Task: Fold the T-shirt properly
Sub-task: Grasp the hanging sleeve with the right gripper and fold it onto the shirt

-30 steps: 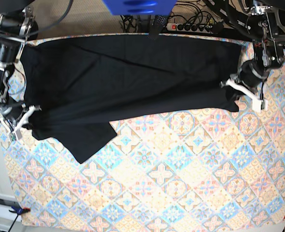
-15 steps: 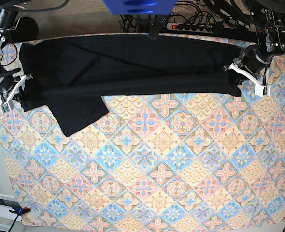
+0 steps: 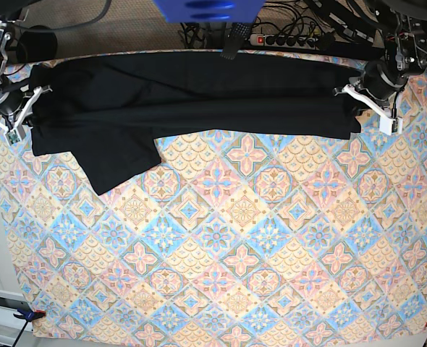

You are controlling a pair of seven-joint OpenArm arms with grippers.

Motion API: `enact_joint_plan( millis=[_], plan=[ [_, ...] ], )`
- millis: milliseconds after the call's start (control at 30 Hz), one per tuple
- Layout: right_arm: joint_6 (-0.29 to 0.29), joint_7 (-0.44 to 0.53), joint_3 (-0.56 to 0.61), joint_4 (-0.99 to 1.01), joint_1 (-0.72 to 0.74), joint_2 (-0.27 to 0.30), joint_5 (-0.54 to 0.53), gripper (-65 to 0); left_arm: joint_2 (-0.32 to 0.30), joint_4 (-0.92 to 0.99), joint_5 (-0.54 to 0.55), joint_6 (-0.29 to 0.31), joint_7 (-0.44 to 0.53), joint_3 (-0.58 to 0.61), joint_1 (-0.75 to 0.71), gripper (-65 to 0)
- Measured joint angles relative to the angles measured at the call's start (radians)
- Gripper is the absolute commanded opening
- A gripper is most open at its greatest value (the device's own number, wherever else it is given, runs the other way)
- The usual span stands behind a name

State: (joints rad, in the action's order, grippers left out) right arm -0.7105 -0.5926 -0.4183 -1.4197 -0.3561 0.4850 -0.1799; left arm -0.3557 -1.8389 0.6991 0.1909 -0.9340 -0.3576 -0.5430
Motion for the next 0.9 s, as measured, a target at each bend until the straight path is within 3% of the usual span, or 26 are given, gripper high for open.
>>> enact_joint_plan(
  millis=[133,333,467,600,733,833,900],
  plan=[
    [0.005,0.0,0.004,0.004,0.0,0.0,0.001,-60.8,0.004,0.087,-0.053,-0.003,-0.01,0.06,0.025,-62.1],
    [0.007,-0.1,-0.021,-0.018,-0.005,0.0,0.019,-46.2,-0.002,0.139,-0.064,-0.014,0.003,0.075,0.055,-45.8],
    [0.009,-0.093,-0.129,-0.095,0.001,-0.003,0.018,-44.8,0.002,0.136,-0.062,-0.014,-0.006,0.066,0.046,-43.7],
    [0.012,-0.102,-0.164,-0.218,0.001,-0.047,0.021,-44.7,0.043,0.078,-0.043,-0.017,0.002,-0.044,0.044,-43.4],
    [0.006,-0.13,-0.031,-0.28,0.035,-0.069,0.01,-44.7,0.062,0.016,0.016,-0.014,-0.021,-0.087,0.044,-43.4],
    [0.01,-0.227,0.106,-0.26,0.181,-0.076,0.031,-44.7,0.062,0.009,0.086,-0.013,-0.064,-0.09,0.052,-43.4],
    [0.011,-0.202,0.18,-0.244,0.27,-0.068,0.0,-44.7,0.064,0.008,0.121,-0.013,-0.065,-0.09,0.052,-43.4]
  ],
)
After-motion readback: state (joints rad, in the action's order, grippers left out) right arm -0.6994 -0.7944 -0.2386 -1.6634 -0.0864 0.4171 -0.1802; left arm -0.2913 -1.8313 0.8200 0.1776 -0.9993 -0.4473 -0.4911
